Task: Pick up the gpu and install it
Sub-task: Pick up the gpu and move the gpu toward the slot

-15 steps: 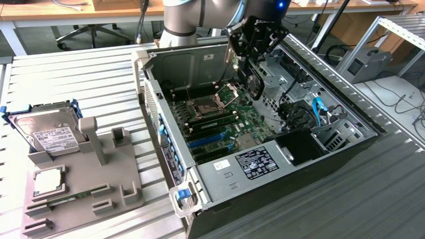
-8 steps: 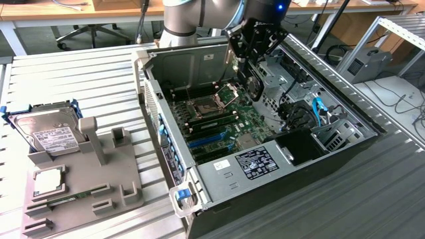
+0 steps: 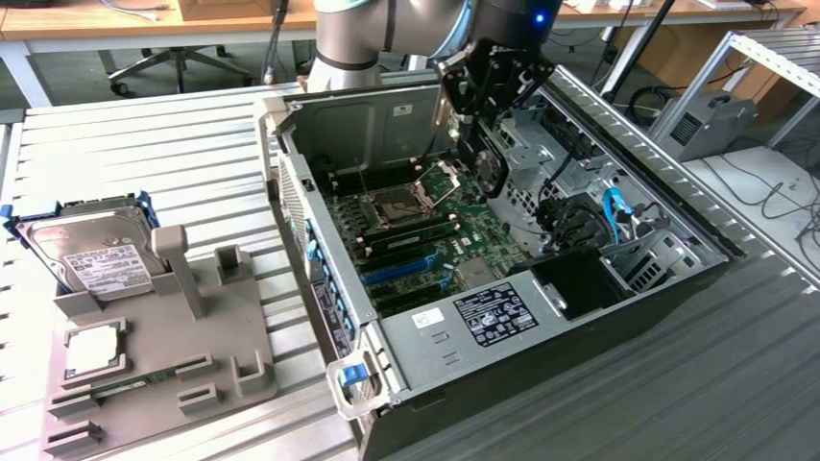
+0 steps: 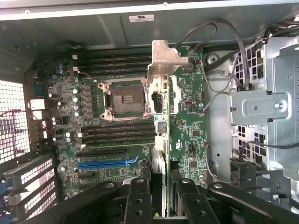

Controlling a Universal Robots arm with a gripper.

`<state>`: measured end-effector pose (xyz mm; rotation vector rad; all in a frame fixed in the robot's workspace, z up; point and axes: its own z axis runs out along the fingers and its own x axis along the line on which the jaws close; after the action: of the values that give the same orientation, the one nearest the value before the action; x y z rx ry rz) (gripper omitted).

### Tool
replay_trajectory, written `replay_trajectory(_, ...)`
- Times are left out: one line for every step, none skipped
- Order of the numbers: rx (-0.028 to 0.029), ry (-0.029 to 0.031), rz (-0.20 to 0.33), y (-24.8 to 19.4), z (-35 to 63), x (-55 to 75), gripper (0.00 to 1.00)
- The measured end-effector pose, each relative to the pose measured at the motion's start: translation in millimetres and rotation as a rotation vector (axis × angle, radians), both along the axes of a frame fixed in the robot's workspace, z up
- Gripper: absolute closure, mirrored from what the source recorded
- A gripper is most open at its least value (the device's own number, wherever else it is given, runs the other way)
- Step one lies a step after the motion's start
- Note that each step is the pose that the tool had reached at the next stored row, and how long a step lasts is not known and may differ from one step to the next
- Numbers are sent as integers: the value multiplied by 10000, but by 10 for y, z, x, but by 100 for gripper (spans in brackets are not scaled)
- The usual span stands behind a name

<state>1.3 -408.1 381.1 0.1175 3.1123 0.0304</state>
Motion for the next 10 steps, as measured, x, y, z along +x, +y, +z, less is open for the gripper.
replay_trajectory(0, 0, 0, 0, -5, 1, 74)
replay_trajectory(0, 0, 0, 0, -9, 2, 74)
replay_trajectory(0, 0, 0, 0, -14, 2, 74)
replay_trajectory(0, 0, 0, 0, -18, 3, 74)
replay_trajectory(0, -1, 0, 0, -23, 4, 74)
replay_trajectory(0, -1, 0, 0, -28, 5, 74)
replay_trajectory(0, 0, 0, 0, -32, 5, 74)
replay_trajectory(0, 0, 0, 0, -37, 6, 74)
replay_trajectory(1, -1, 0, 0, -42, 7, 74)
replay_trajectory(1, -1, 0, 0, -48, 8, 74)
